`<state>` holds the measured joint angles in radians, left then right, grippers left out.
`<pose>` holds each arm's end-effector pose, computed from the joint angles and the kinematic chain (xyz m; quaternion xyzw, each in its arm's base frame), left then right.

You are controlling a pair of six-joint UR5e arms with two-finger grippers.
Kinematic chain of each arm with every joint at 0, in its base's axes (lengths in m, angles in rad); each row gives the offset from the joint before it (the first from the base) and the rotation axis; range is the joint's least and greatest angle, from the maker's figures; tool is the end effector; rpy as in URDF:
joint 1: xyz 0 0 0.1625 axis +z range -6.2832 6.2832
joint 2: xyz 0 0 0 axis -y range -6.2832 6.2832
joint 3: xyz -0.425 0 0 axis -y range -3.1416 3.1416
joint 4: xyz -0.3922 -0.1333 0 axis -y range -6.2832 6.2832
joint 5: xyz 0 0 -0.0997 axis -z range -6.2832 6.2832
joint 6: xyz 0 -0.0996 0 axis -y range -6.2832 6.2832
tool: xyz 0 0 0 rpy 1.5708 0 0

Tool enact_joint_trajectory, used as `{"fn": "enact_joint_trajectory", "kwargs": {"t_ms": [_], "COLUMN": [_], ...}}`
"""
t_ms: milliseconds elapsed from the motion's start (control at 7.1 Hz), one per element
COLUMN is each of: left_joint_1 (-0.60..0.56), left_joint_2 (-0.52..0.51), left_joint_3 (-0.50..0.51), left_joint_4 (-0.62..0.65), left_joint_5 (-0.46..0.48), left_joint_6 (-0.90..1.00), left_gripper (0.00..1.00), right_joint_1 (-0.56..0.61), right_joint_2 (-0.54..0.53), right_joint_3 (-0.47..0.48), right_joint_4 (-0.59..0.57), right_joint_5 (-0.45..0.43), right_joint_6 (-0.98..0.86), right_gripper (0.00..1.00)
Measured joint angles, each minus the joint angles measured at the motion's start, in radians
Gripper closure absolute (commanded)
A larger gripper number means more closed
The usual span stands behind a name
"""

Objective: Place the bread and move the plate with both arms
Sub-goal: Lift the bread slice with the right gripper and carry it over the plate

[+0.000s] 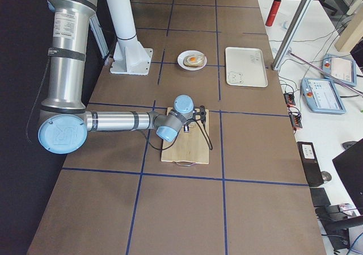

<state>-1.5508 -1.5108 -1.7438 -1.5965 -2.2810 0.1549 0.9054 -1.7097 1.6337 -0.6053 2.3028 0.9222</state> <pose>-0.0589 -0.4747 0.6035 0.0882 0.3417 0.1057 0.9297 -0.2269 -0.3972 0.5824 0.0513 -0.5130 -0.0448 0.8557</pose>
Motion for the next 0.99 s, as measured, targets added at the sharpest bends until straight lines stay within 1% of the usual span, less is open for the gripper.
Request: {"fn": "enact_joint_trajectory", "kwargs": {"t_ms": [282, 423, 704, 986], "left_joint_1": [0.000, 0.000, 0.000, 0.000], "left_joint_2": [0.000, 0.000, 0.001, 0.001], "left_joint_3": [-0.002, -0.005, -0.009, -0.012], "left_joint_4": [0.000, 0.000, 0.001, 0.001], "left_joint_5": [0.000, 0.000, -0.001, -0.001], "left_joint_6": [0.000, -0.001, -0.001, -0.002], "left_gripper": [0.00, 0.00, 0.00, 0.00], "right_joint_1": [0.026, 0.046, 0.064, 0.055], "right_joint_2": [0.015, 0.047, 0.145, 0.281], "right_joint_3": [0.031, 0.038, 0.040, 0.041], "right_joint_4": [-0.005, -0.007, -0.010, -0.054], "right_joint_5": [0.053, 0.093, 0.130, 0.128], "right_joint_6": [0.002, 0.006, 0.017, 0.066], "right_gripper": [1.00, 1.00, 1.00, 1.00]}}
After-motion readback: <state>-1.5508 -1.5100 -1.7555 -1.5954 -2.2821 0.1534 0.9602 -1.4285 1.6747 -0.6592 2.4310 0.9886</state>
